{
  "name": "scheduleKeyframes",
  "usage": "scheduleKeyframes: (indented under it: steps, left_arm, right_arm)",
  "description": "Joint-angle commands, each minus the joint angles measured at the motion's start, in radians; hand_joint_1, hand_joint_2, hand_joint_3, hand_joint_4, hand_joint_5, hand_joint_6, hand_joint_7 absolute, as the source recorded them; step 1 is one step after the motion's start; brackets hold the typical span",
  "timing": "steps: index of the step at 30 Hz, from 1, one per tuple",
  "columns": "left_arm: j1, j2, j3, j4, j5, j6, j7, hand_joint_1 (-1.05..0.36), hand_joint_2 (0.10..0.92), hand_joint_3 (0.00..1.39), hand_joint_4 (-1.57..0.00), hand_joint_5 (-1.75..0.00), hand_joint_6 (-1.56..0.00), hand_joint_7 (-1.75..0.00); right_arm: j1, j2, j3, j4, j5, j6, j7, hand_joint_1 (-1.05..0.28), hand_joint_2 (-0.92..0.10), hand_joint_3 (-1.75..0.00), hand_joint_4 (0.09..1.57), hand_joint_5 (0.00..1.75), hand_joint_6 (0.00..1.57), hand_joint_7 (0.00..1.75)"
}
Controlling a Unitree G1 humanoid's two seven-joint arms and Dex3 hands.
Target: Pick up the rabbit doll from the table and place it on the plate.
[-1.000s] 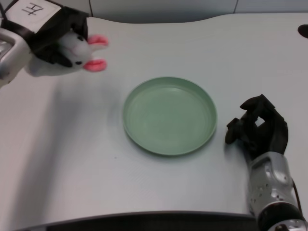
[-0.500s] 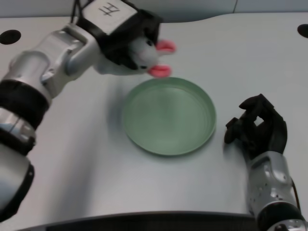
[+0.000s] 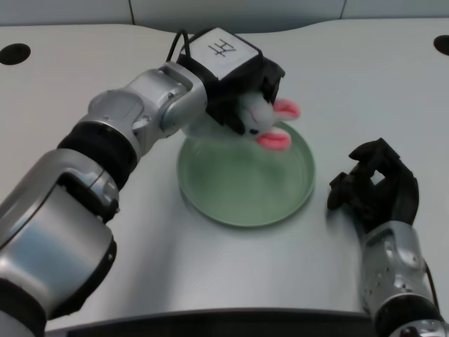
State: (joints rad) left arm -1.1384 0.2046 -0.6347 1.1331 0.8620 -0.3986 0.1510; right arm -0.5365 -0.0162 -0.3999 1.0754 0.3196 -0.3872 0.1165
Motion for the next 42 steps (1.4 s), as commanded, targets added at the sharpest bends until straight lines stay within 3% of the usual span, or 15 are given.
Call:
scheduleKeyframes:
  steps: [1, 4, 8, 10, 13, 16, 17, 21, 25, 27, 28, 32, 34, 38, 42]
  left_arm:
    - [-0.001, -0.016, -0.021, 0.032, 0.007, 0.002, 0.008, -0.17, 0.784, 0.01, -0.82, -1.66, -0.84, -1.05]
    - [0.008, -0.028, -0.022, 0.05, -0.004, 0.002, 0.018, -0.21, 0.804, 0.01, -0.84, -1.48, -0.84, -0.87]
    - [0.009, -0.035, -0.026, 0.067, -0.01, -0.002, 0.01, -0.21, 0.819, 0.01, -0.83, -1.49, -0.85, -0.83]
    - [0.014, -0.039, -0.03, 0.075, -0.01, -0.01, 0.014, -0.19, 0.842, 0.01, -0.77, -1.63, -0.77, -1.05]
    - [0.02, -0.045, -0.014, 0.086, -0.032, -0.025, 0.011, -0.2, 0.87, 0.02, -0.74, -1.6, -0.7, -1.16]
    - [0.019, -0.055, 0.012, 0.095, -0.072, -0.019, -0.042, -0.26, 0.857, 0.0, -0.68, -1.67, -0.58, -1.48]
    - [0.017, -0.057, 0.015, 0.097, -0.078, -0.014, -0.062, -0.3, 0.858, 0.0, -0.65, -1.64, -0.55, -1.48]
    - [0.013, -0.057, 0.021, 0.099, -0.099, -0.005, -0.132, -0.5, 0.873, 0.0, -0.59, -1.19, -0.56, -0.98]
    - [0.018, -0.052, 0.04, 0.098, -0.133, -0.022, -0.192, -0.67, 0.894, 0.0, -0.57, -0.61, -0.59, -0.24]
    - [0.013, -0.054, 0.05, 0.097, -0.151, -0.014, -0.241, -0.72, 0.891, 0.0, -0.48, -0.44, -0.5, -0.09]
    - [0.009, -0.054, 0.049, 0.096, -0.152, -0.006, -0.262, -0.78, 0.9, 0.0, -0.32, -0.32, -0.34, -0.04]
    - [0.004, -0.05, 0.019, 0.089, -0.118, 0.011, -0.258, -0.98, 0.919, 0.04, -0.05, -0.13, -0.11, 0.0]
    - [0.005, -0.048, 0.008, 0.087, -0.106, 0.016, -0.243, -1.03, 0.921, 0.09, -0.01, -0.04, -0.04, 0.0]
    - [0.005, -0.043, -0.003, 0.083, -0.094, 0.019, -0.22, -1.05, 0.921, 0.15, 0.0, 0.0, 0.0, 0.0]
    - [0.001, -0.034, -0.003, 0.075, -0.091, 0.022, -0.209, -1.05, 0.921, 0.16, 0.0, 0.0, 0.0, 0.0]
  right_arm:
    - [-0.005, 0.004, -0.005, 0.003, 0.01, 0.001, 0.003, -1.05, -0.56, -1.34, 1.57, 1.46, 1.16, 1.75]
    - [-0.001, 0.008, 0.001, -0.012, 0.005, 0.002, -0.003, -1.05, -0.55, -1.35, 1.57, 1.48, 1.16, 1.75]
    - [0.005, 0.01, 0.007, -0.021, -0.002, -0.001, -0.007, -1.05, -0.56, -1.37, 1.57, 1.5, 1.15, 1.75]
    - [0.01, 0.012, 0.01, -0.03, -0.004, -0.003, -0.009, -1.05, -0.57, -1.38, 1.57, 1.5, 1.14, 1.75]
    - [0.01, 0.014, 0.01, -0.038, -0.003, 0.013, -0.023, -1.05, -0.56, -1.38, 1.57, 1.5, 1.15, 1.75]
    - [0.013, 0.015, 0.012, -0.039, -0.003, 0.006, -0.019, -1.05, -0.55, -1.42, 1.56, 1.52, 1.14, 1.75]
    - [0.014, 0.016, 0.012, -0.041, -0.001, 0.005, -0.015, -1.05, -0.55, -1.42, 1.55, 1.52, 1.14, 1.75]
    - [0.016, 0.016, 0.019, -0.043, -0.007, 0.0, -0.018, -1.05, -0.55, -1.4, 1.56, 1.52, 1.16, 1.75]
    - [0.014, 0.016, 0.02, -0.044, -0.006, 0.008, -0.024, -1.05, -0.56, -1.4, 1.57, 1.51, 1.17, 1.75]
    - [0.013, 0.016, 0.02, -0.046, -0.005, 0.013, -0.025, -1.05, -0.56, -1.4, 1.57, 1.51, 1.17, 1.75]
    - [0.013, 0.015, 0.021, -0.046, -0.005, 0.013, -0.022, -1.05, -0.55, -1.39, 1.57, 1.51, 1.17, 1.75]
    - [0.012, 0.015, 0.017, -0.038, 0.001, 0.008, -0.014, -1.05, -0.54, -1.39, 1.57, 1.51, 1.17, 1.75]
    - [0.012, 0.014, 0.019, -0.041, 0.0, 0.009, -0.01, -1.05, -0.55, -1.4, 1.57, 1.51, 1.17, 1.75]
    - [0.011, 0.015, 0.021, -0.046, -0.005, 0.016, -0.025, -1.05, -0.56, -1.41, 1.57, 1.52, 1.17, 1.75]
    - [0.005, 0.009, 0.018, -0.025, -0.003, 0.007, -0.012, -1.05, -0.55, -1.38, 1.56, 1.51, 1.16, 1.75]
